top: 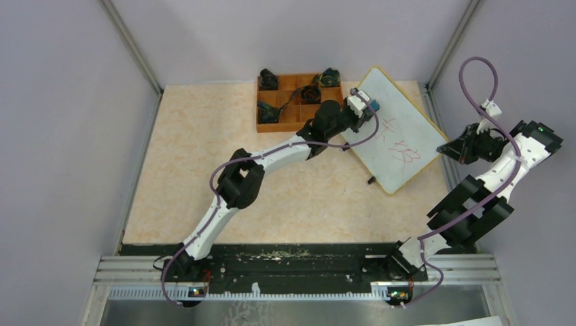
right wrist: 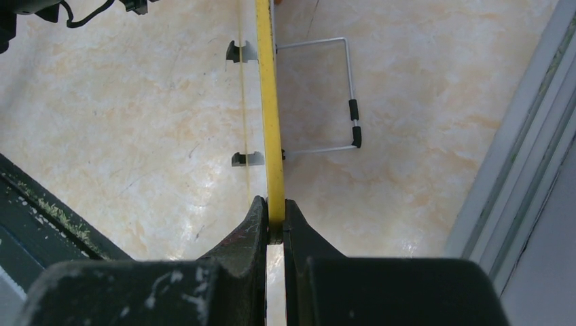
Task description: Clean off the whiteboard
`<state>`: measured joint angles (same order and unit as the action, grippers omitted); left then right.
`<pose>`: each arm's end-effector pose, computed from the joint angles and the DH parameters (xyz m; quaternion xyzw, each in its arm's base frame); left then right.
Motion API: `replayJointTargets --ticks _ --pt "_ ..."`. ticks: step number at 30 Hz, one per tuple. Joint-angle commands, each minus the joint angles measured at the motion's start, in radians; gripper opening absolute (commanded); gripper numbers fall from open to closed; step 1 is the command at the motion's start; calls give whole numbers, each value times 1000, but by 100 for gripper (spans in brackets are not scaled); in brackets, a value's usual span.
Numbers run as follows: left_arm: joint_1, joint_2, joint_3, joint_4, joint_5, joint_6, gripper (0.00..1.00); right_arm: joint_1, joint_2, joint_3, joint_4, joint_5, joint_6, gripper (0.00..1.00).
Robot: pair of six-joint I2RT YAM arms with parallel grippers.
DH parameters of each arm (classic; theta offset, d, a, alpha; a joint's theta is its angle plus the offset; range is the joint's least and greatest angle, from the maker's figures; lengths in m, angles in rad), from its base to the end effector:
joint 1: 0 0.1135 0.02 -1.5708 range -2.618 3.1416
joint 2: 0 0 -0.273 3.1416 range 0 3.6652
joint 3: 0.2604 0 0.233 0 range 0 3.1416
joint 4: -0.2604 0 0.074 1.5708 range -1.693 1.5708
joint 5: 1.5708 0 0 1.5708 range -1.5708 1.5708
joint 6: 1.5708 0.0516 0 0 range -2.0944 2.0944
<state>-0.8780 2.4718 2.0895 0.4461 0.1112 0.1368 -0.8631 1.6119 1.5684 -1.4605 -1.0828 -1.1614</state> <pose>0.3726 -0.4579 0.2626 0.3674 0.5774 -0.2992 0.6650 0.2071 -0.1720 0.3384 -0.1443 0.8444 0.2487 0.4519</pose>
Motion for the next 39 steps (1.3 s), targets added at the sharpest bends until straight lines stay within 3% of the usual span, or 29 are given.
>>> replayJointTargets --ticks 1,18,30,39 --pt "6 -19 -29 -40 -9 13 4 40 31 43 -39 164 -30 0" --pt "11 -45 -48 -52 -26 29 4 66 33 109 -40 186 22 0" --pt "-8 -50 -116 21 43 -101 3 86 14 78 -41 187 7 0" --pt "67 -39 -106 -15 -18 -91 3 85 11 70 -41 188 2 0"
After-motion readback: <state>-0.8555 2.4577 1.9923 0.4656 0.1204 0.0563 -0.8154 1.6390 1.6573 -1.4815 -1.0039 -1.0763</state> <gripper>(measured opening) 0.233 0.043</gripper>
